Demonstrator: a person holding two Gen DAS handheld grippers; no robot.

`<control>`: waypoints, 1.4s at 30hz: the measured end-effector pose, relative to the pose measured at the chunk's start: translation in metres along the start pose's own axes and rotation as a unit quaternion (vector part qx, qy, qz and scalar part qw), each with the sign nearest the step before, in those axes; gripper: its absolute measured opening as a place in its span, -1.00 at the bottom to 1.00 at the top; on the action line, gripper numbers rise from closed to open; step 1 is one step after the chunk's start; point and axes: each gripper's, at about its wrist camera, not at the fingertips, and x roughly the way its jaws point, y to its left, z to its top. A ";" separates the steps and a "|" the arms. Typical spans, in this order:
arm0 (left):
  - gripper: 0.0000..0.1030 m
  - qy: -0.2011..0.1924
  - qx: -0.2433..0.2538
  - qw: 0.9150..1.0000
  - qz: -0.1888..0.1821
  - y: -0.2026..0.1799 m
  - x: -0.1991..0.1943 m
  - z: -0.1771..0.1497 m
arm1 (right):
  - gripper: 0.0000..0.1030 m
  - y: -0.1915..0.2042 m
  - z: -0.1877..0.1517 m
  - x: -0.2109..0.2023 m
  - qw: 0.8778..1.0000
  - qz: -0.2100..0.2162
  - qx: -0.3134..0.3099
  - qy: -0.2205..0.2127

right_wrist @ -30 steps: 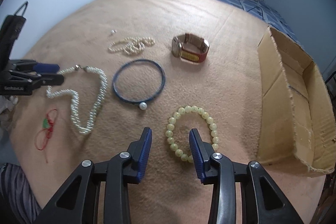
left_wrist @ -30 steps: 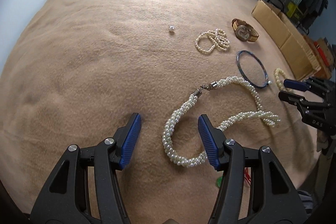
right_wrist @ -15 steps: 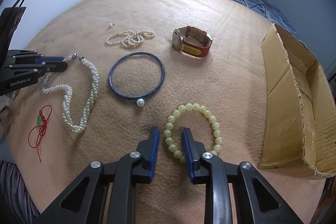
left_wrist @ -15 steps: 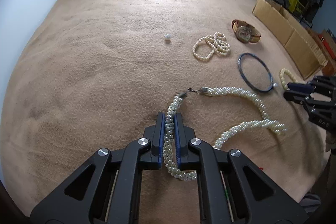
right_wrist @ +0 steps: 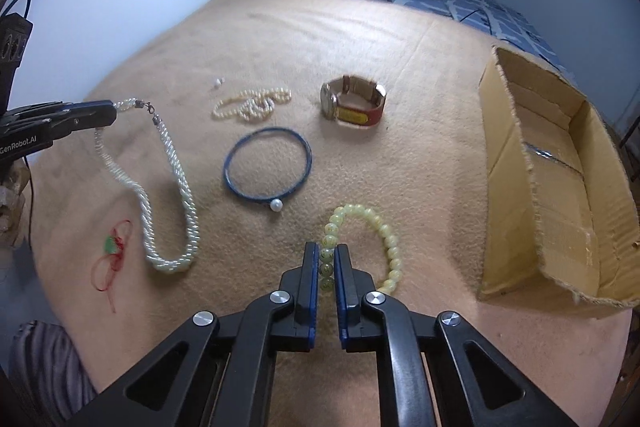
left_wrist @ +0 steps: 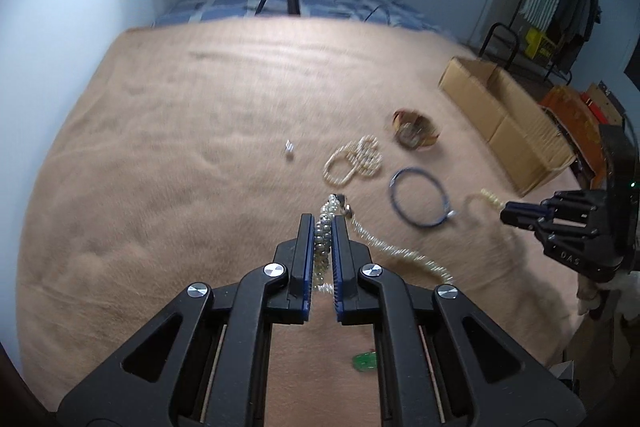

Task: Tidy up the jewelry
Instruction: 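Close the left tool on the pearl necklace while the right tool grasps the bead bracelet, then carry the necklace and bracelet with both tools over the cardboard box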

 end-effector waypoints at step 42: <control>-0.89 -0.123 0.138 0.976 -0.117 -0.190 -0.049 0.176 | -0.90 -0.121 -0.006 -0.147 0.980 -0.064 0.100 -0.160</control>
